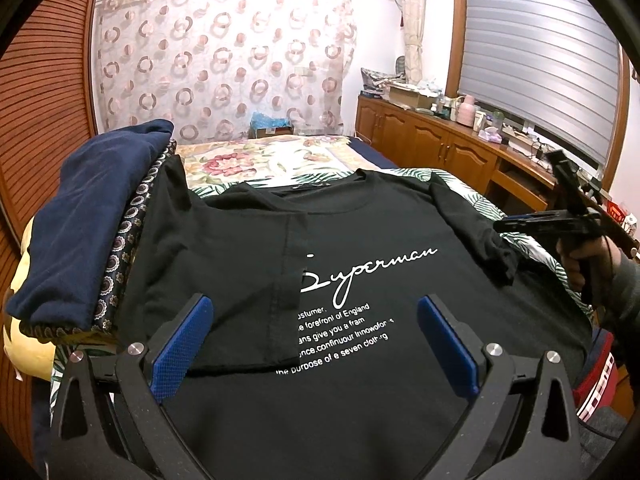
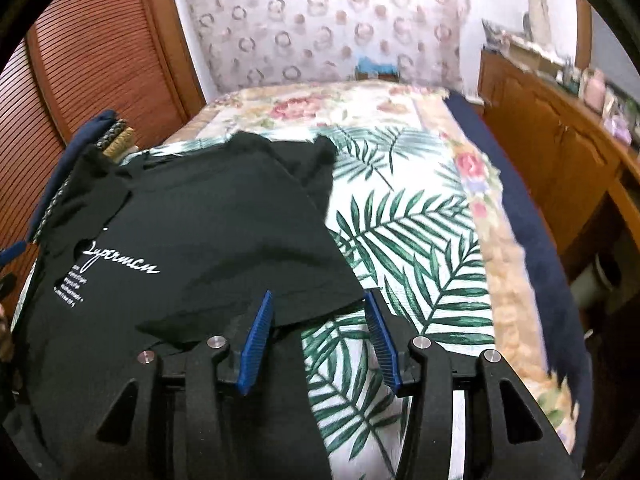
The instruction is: Fold small clothes
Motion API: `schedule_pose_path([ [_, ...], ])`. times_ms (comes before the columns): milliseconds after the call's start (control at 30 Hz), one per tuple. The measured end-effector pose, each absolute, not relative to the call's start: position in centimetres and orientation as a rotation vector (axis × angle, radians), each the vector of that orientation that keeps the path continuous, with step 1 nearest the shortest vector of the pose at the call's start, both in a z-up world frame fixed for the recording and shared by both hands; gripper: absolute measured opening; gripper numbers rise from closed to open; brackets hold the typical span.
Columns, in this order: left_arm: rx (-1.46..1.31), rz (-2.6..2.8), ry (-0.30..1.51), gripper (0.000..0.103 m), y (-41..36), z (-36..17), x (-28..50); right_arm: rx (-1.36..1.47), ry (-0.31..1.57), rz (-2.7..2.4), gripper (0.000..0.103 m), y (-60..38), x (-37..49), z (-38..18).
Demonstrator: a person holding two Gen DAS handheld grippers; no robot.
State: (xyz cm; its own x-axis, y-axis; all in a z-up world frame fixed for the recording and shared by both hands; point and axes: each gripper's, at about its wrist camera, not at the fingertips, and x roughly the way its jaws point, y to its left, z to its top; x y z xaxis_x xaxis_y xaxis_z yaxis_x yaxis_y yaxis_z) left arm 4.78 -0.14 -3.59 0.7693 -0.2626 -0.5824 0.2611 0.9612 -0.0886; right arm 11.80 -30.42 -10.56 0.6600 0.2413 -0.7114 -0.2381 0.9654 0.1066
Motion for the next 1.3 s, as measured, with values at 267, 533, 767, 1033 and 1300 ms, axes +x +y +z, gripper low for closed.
schedule_pose_path([
  [267,-0.007,-0.276,0.634,0.103,0.1,-3.5,4.6,-0.029,0.768,0.349,0.003,-29.3,12.5,-9.2],
  [533,-0.016,-0.264,0.629,0.103,0.9,-3.3,4.5,-0.12,0.662,0.479,0.001,-23.2,12.0,-5.5],
  [767,-0.029,-0.258,0.627,0.103,1.6,-3.5,4.4,-0.173,0.631,0.464,0.005,-21.4,12.9,-5.3],
  [1033,-0.033,-0.268,0.638,0.103,1.4,-3.9,4.5,-0.233,0.778,0.232,0.046,-26.3,14.7,-11.1],
  [1300,-0.024,-0.276,0.65,0.103,1.1,-4.2,4.6,-0.13,0.801,0.292,0.046,-28.1,15.6,-12.1],
])
